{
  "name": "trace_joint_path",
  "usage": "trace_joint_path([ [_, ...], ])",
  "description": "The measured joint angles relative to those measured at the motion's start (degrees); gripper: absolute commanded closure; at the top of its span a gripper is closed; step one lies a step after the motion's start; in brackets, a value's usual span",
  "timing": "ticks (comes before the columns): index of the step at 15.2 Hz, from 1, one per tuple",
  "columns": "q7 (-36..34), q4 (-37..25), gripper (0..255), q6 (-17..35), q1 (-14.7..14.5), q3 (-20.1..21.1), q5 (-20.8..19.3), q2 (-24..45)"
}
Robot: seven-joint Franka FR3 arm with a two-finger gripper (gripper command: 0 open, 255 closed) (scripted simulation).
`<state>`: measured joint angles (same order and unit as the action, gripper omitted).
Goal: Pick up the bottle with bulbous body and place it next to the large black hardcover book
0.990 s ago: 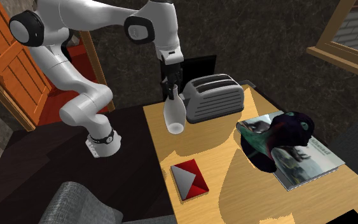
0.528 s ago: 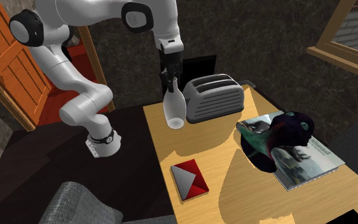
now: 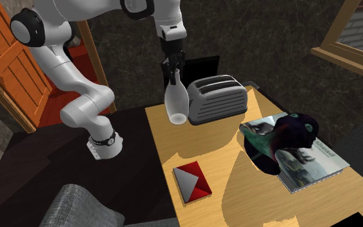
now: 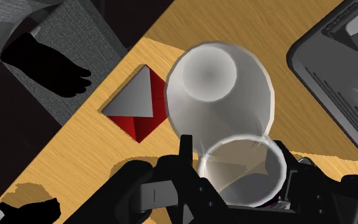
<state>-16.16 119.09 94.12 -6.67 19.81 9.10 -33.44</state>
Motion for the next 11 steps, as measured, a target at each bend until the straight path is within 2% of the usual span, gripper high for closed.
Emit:
trace_joint_path([
  [11,-0.53,-11.04,255,-8.00,0.72,-0.42,-1.04,3.10],
])
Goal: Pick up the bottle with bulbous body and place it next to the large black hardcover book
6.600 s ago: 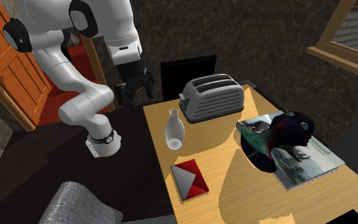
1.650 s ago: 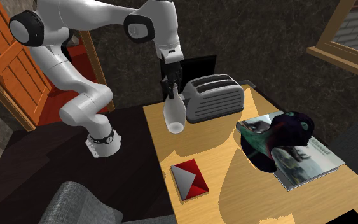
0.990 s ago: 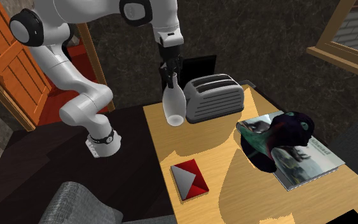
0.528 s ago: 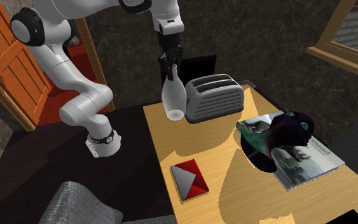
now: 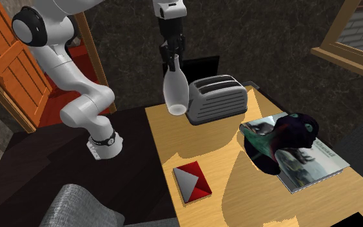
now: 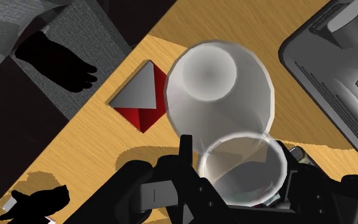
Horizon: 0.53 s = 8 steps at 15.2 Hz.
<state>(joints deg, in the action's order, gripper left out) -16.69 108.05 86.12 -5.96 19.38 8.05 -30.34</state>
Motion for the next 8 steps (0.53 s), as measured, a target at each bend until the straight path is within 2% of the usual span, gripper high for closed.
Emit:
trace_joint_path([
  [8,-0.58,-9.25,255,-5.94,0.58,0.08,-0.88,3.39],
])
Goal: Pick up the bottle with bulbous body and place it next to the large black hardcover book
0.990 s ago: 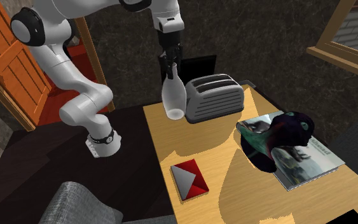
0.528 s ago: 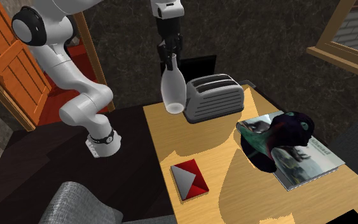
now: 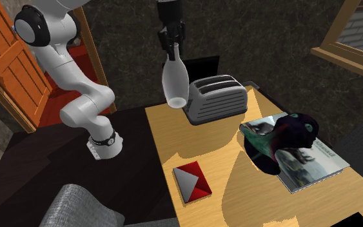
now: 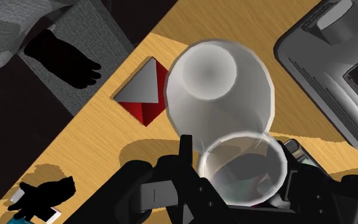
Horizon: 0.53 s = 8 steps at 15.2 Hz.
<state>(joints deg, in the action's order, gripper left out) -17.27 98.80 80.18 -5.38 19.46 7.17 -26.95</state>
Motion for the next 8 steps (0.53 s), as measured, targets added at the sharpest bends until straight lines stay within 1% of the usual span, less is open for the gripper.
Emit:
trace_joint_path([
  [3,0.49,-1.17,255,1.75,0.62,0.16,-0.91,3.11],
  [6,0.70,-0.38,255,5.74,1.14,0.71,-1.90,6.52],
  [8,1.08,-1.93,255,7.62,1.73,0.87,-3.01,10.07],
])
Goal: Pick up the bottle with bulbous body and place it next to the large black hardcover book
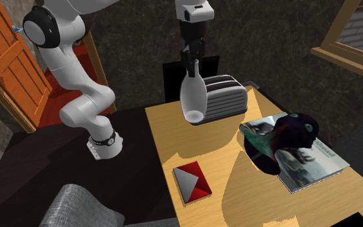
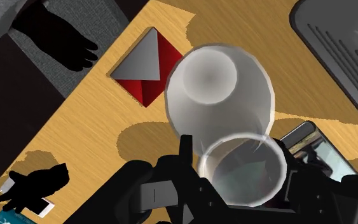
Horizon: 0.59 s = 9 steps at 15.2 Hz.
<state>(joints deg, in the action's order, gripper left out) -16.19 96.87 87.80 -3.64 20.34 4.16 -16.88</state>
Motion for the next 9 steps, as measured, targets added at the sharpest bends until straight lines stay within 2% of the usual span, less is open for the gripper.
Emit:
trace_joint_path([
  [9,0.01,-7.11,255,7.33,1.09,0.98,-5.28,15.38],
])
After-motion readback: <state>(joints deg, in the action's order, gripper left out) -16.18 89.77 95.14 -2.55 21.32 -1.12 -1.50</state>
